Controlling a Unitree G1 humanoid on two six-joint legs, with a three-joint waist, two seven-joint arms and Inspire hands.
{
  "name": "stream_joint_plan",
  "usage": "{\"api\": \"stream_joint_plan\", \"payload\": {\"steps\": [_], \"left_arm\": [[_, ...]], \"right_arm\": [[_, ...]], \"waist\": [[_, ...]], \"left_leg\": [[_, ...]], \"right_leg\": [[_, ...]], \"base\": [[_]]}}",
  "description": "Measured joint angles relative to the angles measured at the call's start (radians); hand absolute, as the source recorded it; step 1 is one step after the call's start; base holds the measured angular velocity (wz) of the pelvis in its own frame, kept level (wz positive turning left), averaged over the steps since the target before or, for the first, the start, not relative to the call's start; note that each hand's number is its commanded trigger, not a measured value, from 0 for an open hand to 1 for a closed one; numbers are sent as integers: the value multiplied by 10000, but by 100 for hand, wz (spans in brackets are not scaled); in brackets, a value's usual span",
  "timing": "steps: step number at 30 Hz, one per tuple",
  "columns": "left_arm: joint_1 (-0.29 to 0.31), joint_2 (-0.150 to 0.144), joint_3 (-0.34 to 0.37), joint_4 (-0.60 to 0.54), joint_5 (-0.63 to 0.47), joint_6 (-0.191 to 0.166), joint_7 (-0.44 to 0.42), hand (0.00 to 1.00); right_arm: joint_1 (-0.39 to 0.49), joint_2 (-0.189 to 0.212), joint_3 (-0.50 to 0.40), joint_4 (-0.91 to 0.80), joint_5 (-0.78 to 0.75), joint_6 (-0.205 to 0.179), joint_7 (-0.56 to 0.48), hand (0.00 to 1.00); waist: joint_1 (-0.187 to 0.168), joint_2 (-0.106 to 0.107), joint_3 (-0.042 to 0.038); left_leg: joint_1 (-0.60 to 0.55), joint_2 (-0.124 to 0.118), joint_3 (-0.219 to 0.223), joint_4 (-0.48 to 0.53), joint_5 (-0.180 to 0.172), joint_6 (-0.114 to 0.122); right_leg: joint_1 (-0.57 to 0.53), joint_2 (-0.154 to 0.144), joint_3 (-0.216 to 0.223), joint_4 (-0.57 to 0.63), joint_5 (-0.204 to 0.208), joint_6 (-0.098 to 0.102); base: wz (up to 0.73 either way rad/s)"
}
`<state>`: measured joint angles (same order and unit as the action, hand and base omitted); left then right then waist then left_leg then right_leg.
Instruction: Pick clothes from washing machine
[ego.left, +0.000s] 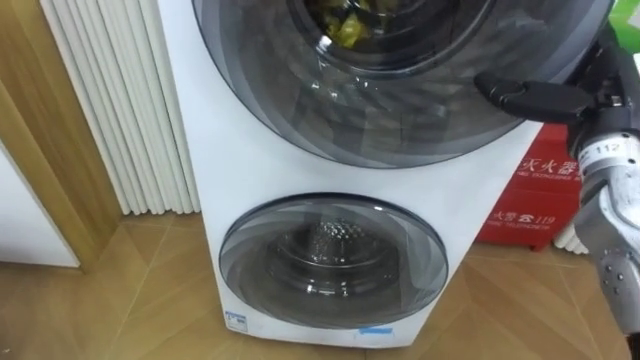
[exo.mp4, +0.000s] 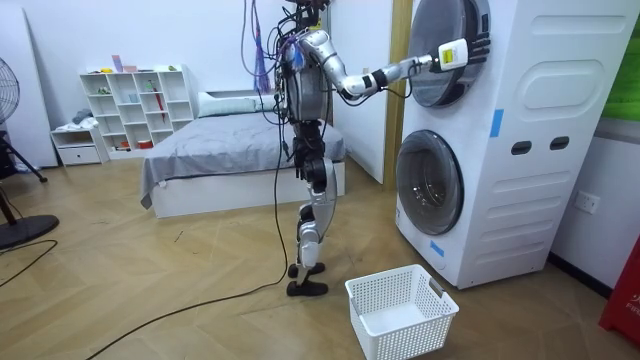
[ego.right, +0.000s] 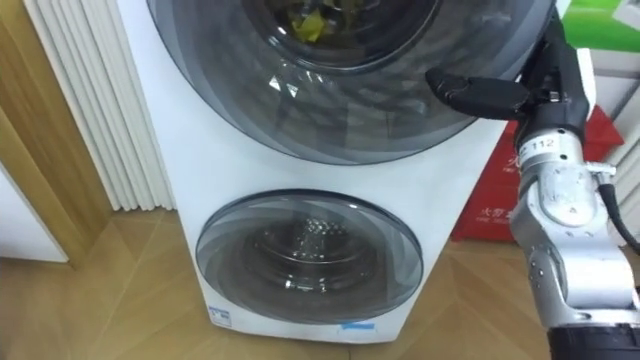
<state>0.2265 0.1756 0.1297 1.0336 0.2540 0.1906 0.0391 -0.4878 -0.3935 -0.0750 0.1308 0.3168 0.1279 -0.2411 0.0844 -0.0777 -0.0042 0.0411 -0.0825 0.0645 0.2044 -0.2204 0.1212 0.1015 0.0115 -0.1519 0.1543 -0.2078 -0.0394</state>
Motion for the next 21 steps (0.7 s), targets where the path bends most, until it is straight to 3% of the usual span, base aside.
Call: {"api": "stream_joint_plan", "payload": {"steps": [3, 8, 12, 16, 21], "left_arm": [[-56, 30, -247, 105, 18, -44, 14, 0], [-152, 26, -585, 471, -4, -130, 192, 0], [-146, 18, -829, 516, -93, -311, 243, 0], [-145, -77, -982, 568, -77, -484, 270, 0], [-202, -244, -1130, 591, -138, -584, 246, 0]], "right_arm": [[258, 44, 183, -558, -139, 25, 1, 0], [1892, 291, 252, -2690, -873, -70, 87, 0], [3579, 598, 594, -3874, -899, -727, 175, 0], [4776, 1061, 1199, -4073, -1110, -705, 965, 0], [5449, 1396, 1514, -4076, -1257, -594, 1815, 0]], "waist": [[-3, 18, 9], [-36, 72, 11], [-105, 194, 35], [-241, 317, 44], [-337, 481, -1]], "left_leg": [[42, 17, 59, -12, 0, 0], [80, 13, -30, -13, 0, 0], [298, 25, -54, -146, 0, 0], [360, 42, 138, -163, -2, -1], [369, 26, 172, -171, -3, -1]], "right_leg": [[-3, 13, 128, -14, 10, -17], [5, 10, 111, -32, 12, -20], [129, 26, 140, -30, 12, -20], [145, 35, 388, -32, 12, -20], [135, 24, 453, -19, 12, -20]], "base": [[-21], [-12], [-7], [-17], [-1]]}}
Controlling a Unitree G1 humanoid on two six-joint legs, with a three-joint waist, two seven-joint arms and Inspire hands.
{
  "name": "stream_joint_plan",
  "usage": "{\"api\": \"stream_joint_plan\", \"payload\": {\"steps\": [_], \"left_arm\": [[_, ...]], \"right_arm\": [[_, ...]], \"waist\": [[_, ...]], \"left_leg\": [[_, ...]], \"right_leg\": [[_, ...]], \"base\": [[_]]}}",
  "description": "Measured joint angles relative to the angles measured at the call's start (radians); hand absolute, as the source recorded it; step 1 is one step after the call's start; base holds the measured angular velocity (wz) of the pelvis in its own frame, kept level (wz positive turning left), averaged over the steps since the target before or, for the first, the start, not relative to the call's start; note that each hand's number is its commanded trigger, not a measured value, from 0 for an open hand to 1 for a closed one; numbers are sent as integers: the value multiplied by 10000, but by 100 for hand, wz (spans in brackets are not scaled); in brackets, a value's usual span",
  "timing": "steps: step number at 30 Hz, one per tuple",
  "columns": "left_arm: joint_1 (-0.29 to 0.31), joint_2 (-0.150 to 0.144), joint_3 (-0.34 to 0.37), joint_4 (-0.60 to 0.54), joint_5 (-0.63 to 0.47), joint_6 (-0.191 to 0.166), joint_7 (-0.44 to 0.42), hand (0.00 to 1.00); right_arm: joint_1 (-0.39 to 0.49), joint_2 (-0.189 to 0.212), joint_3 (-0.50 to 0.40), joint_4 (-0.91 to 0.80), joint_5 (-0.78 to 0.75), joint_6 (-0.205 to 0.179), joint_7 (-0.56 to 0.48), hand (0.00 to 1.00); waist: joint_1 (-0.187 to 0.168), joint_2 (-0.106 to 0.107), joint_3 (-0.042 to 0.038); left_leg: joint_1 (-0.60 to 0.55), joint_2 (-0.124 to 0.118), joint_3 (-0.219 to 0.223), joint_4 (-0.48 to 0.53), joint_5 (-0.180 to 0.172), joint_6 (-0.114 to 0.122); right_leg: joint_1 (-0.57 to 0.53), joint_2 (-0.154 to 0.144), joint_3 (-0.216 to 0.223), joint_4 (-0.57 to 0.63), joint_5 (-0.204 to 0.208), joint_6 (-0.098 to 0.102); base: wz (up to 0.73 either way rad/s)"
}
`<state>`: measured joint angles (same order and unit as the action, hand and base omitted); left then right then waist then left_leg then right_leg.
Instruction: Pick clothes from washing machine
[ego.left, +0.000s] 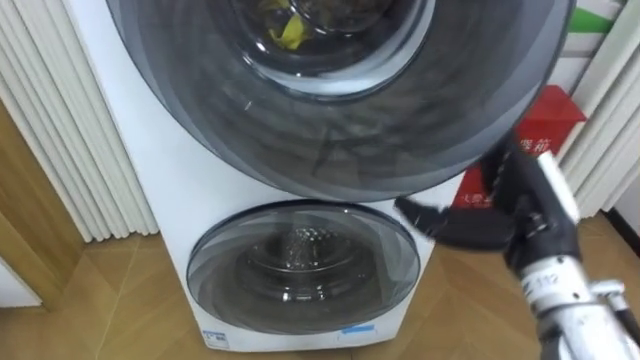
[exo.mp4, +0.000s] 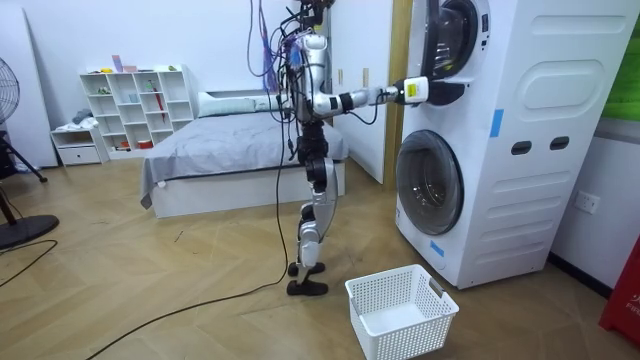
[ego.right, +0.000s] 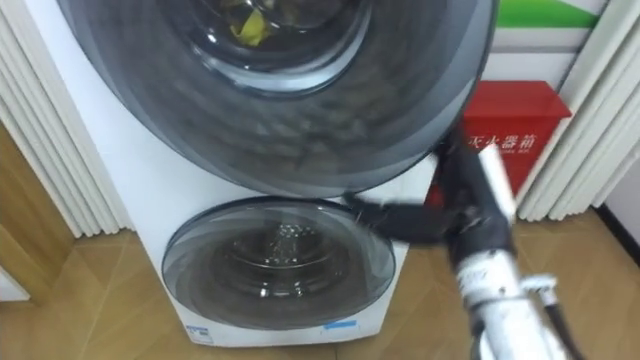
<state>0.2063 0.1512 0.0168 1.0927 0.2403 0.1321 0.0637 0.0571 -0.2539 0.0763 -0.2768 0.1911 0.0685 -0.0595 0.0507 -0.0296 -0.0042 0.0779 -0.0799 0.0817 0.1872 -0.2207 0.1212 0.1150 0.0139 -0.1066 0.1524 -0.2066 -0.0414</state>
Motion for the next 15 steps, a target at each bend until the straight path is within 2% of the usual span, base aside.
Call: {"api": "stream_joint_plan", "payload": {"steps": [6, 7, 10, 15], "left_arm": [[-39, 1, -109, 145, -129, -34, -5, 0], [-211, 1, -111, 292, -122, -70, -5, 0], [-223, -3, -112, 396, -123, -80, -12, 0], [-382, 0, -110, 544, -122, -90, -40, 0]], "right_arm": [[150, 75, 48, -32, -215, -27, 646, 0], [346, 82, 62, -31, -397, -27, 770, 0], [784, 206, 164, -31, -844, -25, 1168, 0], [934, 227, 170, -33, -1189, -22, 1473, 0]], "waist": [[-249, 27, -7], [-255, 66, -14], [-228, 102, -20], [-286, 220, 0]], "left_leg": [[-59, 33, 40, -109, -8, 3], [-32, 51, 103, -183, -11, 4], [-23, 86, 308, -194, -12, 6], [-62, 147, 631, -202, -14, 14]], "right_leg": [[-156, 36, 41, 70, 17, -28], [-231, 49, 90, 165, 18, -28], [-321, 69, 248, 233, 58, -21], [-470, 120, 459, 239, 165, -3]], "base": [[-1], [-10], [-21], [-22]]}}
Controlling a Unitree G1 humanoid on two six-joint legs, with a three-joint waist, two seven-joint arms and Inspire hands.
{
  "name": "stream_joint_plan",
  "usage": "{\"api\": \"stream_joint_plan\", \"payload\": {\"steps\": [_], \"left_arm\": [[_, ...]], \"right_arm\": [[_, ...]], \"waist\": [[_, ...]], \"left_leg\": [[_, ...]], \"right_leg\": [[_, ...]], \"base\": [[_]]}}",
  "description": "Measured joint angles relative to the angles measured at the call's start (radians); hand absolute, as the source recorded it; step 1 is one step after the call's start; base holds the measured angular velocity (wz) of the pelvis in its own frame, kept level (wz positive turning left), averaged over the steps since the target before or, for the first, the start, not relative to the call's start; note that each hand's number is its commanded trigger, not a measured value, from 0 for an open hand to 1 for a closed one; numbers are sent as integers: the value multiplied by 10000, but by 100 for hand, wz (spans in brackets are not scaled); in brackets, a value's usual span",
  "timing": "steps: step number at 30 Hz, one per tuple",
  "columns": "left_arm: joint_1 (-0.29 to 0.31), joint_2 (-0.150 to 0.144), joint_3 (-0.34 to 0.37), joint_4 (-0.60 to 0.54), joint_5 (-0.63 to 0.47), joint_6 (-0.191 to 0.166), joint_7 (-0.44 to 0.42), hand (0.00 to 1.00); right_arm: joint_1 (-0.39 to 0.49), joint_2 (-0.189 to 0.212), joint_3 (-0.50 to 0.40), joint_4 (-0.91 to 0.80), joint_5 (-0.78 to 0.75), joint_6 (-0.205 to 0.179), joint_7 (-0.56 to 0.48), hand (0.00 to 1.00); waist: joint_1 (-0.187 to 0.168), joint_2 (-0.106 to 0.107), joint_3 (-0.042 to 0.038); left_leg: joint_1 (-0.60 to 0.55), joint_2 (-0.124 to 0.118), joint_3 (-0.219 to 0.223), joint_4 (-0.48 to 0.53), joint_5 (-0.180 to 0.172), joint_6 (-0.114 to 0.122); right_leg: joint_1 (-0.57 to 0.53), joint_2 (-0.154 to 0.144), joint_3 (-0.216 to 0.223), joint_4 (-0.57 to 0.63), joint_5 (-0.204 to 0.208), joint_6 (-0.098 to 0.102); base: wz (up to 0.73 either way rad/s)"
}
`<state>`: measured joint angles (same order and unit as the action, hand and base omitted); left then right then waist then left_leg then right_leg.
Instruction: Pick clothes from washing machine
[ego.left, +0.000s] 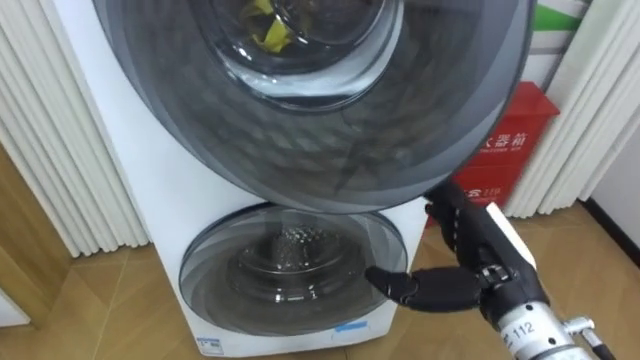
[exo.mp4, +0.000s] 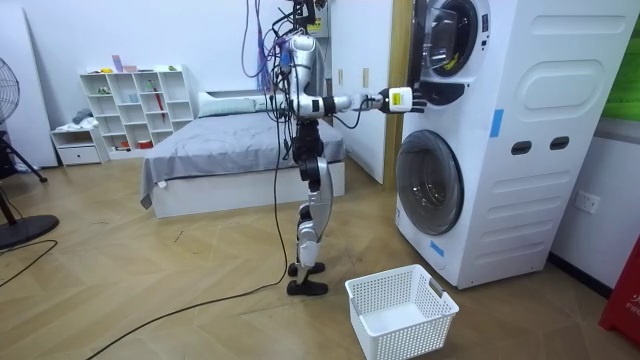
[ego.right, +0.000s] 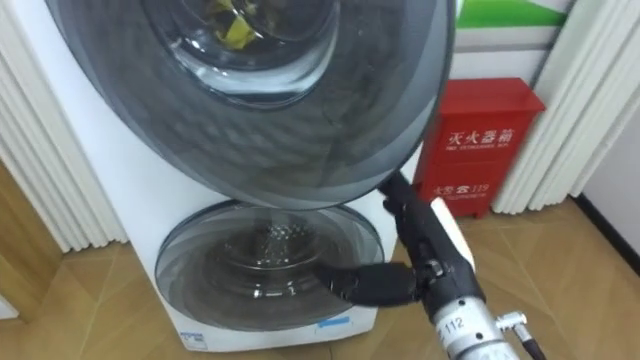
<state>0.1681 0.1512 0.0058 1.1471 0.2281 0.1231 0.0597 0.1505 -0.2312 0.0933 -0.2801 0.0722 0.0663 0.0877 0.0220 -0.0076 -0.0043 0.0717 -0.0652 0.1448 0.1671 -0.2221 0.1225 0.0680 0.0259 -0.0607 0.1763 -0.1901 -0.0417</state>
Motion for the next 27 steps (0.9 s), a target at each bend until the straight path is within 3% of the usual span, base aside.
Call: {"api": "stream_joint_plan", "payload": {"steps": [9, 13, 23, 27], "left_arm": [[-346, -3, -19, -58, -195, -462, -50, 0], [-448, 62, -101, 350, -401, -634, -159, 0], [-455, 247, -516, 550, -390, -717, -320, 0], [-587, 360, -873, 551, -389, -794, -322, 0]], "right_arm": [[-30, 3, -3, -957, 16, 1, 425, 0], [-294, -12, -268, -1621, 93, 191, 680, 0], [-724, -12, -349, -2472, 336, 223, 996, 0], [-1322, -12, -165, -2501, 582, 223, 1156, 0]], "waist": [[-139, -25, -15], [-153, -83, -22], [-77, -197, -9], [47, -203, -13]], "left_leg": [[94, 57, 333, -30, 1, -1], [99, 83, 399, -53, 0, -3], [-8, 172, 472, -58, -28, -58], [25, 214, 469, -54, -27, -92]], "right_leg": [[-14, 66, 342, -3, 22, -16], [-13, 99, 366, -30, 51, -35], [-202, 221, 650, -11, 141, -102], [-175, 271, 702, -33, 187, -147]], "base": [[-11], [-7], [-9], [-5]]}}
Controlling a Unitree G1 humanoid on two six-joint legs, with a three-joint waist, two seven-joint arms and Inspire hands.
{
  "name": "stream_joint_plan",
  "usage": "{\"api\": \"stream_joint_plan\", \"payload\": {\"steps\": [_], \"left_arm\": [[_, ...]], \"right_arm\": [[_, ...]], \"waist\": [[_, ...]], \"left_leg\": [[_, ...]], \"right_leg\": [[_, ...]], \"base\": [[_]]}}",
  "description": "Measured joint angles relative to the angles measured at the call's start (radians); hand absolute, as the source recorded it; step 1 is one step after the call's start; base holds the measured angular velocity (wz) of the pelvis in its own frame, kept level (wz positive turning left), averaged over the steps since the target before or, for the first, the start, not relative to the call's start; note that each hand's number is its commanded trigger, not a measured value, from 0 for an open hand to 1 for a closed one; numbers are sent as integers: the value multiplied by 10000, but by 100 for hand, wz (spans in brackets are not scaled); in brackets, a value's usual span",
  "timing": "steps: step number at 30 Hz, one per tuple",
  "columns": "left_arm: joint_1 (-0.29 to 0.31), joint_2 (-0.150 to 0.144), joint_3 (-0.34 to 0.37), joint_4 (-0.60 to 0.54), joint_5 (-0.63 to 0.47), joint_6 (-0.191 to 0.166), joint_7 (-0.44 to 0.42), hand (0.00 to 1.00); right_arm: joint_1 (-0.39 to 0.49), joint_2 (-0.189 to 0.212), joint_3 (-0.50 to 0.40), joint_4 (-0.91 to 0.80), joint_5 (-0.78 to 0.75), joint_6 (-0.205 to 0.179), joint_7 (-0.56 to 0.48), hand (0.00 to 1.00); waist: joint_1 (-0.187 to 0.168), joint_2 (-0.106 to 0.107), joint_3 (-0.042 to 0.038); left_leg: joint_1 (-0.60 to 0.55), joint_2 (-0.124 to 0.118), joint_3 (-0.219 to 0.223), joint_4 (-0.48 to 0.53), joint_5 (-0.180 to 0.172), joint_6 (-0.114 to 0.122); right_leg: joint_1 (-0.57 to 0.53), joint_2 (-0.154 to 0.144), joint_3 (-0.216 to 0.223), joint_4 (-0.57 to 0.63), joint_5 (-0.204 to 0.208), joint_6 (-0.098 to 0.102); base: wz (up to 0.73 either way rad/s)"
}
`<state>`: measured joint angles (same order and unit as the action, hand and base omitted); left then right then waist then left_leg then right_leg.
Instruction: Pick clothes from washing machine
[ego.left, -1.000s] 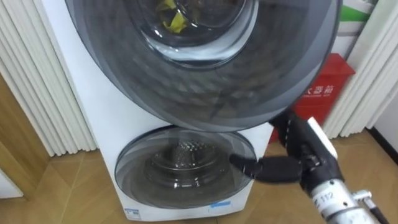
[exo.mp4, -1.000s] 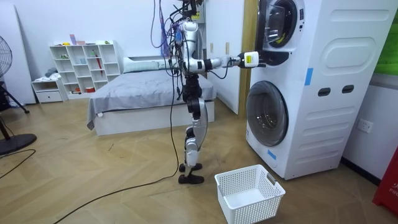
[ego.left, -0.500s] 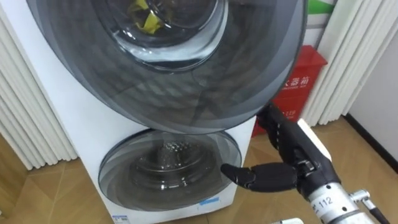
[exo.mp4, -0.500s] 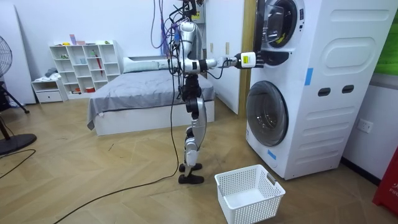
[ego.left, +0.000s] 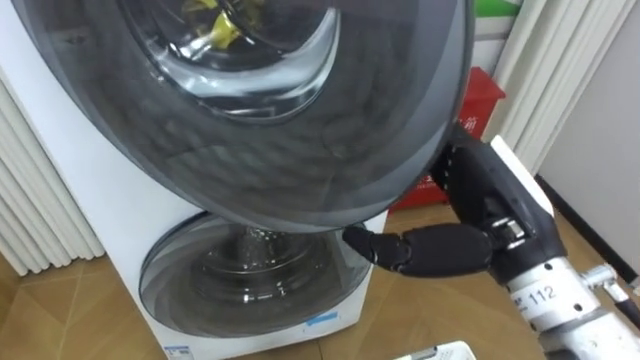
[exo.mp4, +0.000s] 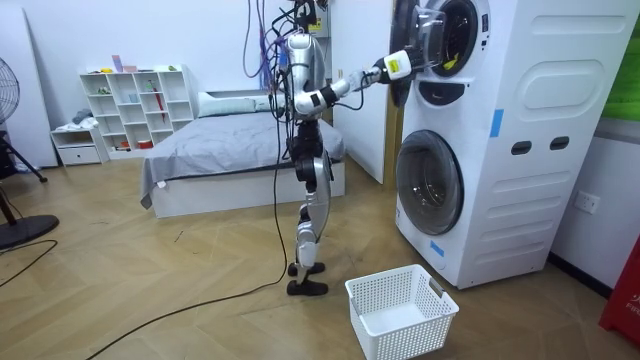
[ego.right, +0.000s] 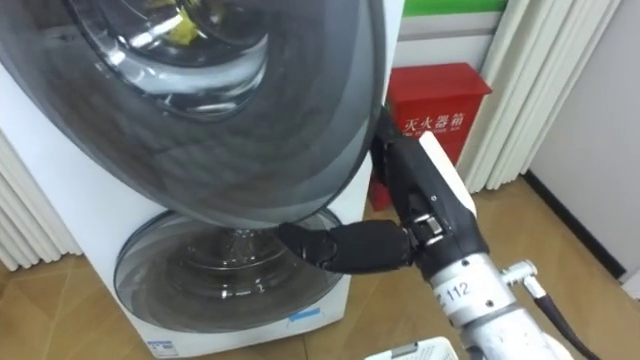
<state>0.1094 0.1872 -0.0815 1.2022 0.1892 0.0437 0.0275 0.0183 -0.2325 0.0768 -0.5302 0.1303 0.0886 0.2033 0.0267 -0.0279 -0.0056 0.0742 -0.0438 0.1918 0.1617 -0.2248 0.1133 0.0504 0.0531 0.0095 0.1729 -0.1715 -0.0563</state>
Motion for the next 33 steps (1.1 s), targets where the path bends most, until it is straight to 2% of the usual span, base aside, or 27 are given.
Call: {"api": "stream_joint_plan", "payload": {"steps": [3, 4, 6, 9, 10, 13, 14, 18, 21, 26, 29, 31, 33], "left_arm": [[-37, 3, -36, 8, 3, -28, -104, 0], [-37, 7, -114, 8, 9, -28, -161, 0], [-32, 19, -206, 39, 5, -31, -200, 0], [-43, 37, -210, 83, 235, -18, -345, 0], [-40, 46, -212, 50, 290, -17, -414, 0], [-60, 59, -217, 34, 413, -4, -452, 0], [-58, 68, -217, 34, 413, -2, -466, 0], [-65, 158, -219, -48, 438, 8, -574, 0], [-64, 187, -217, -105, 480, -3, -563, 0], [30, 299, -217, -293, 473, -4, -524, 0], [35, 302, -194, -381, 473, -13, -376, 0], [46, 358, -177, -427, 465, -18, -312, 0], [30, 369, -165, -439, 428, -11, -247, 0]], "right_arm": [[-235, 16, 212, -16, 7, 13, 415, 0], [-285, 172, 235, -131, -19, 14, 635, 0], [-262, 213, 403, -317, 23, 15, 1039, 0], [-273, 231, 649, -415, -62, 15, 1379, 0], [-302, 241, 669, -453, -91, 15, 1490, 0], [-411, 254, 996, -474, -195, 18, 1612, 0], [-411, 275, 1043, -481, -247, 18, 1608, 0], [-486, 369, 1071, -485, -692, 155, 1564, 0], [-486, 457, 1073, -485, -773, 183, 1554, 0], [-485, 484, 1099, -484, -785, 216, 1449, 0], [-486, 466, 1279, -484, -792, 300, 1337, 0], [-489, 478, 1440, -484, -789, 333, 1326, 0], [-530, 475, 1656, -484, -777, 361, 1330, 0]], "waist": [[65, -7, -1], [69, -6, -1], [54, -2, 2], [222, -1, 0], [354, 4, -3], [405, -4, -3], [407, -8, -4], [500, -118, -5], [558, -206, 18], [621, -475, -21], [947, -519, -30], [1156, -528, -30], [1182, -532, -31]], "left_leg": [[-31, 16, -50, 32, -4, -28], [-55, 20, -63, 47, -7, -35], [-75, 21, -60, 59, -1, -46], [-103, 42, -69, 75, 0, -60], [-131, 64, -87, 71, -17, -92], [-200, 103, -149, 77, -17, -148], [-207, 109, -172, 78, -7, -167], [-312, 139, -421, 103, 82, -310], [-481, 132, -616, 246, 131, -388], [-632, 136, -995, 423, 247, -574], [-632, 152, -1252, 410, 333, -705], [-679, 149, -1695, 378, 389, -796], [-721, 150, -1826, 397, 448, -892]], "right_leg": [[7, 5, -94, -21, 10, -17], [5, 5, -121, -30, 10, -17], [-12, 5, -113, -34, 10, -17], [-37, 19, -161, -22, 25, -44], [-97, 31, -283, 4, 43, -73], [-150, 12, -699, 32, 72, -117], [-150, 15, -718, 39, 73, -119], [-164, 8, -1143, 15, 90, -163], [-162, -39, -1482, -51, 49, -343], [-155, -71, -2058, -76, -22, -525], [-148, -40, -2124, -76, -21, -622], [-141, -52, -2428, -78, -55, -707], [-143, -76, -2689, -70, -102, -786]], "base": [[5], [6], [-5], [-18], [-21], [-5], [13], [16], [20], [21], [0], [4], [20]]}}
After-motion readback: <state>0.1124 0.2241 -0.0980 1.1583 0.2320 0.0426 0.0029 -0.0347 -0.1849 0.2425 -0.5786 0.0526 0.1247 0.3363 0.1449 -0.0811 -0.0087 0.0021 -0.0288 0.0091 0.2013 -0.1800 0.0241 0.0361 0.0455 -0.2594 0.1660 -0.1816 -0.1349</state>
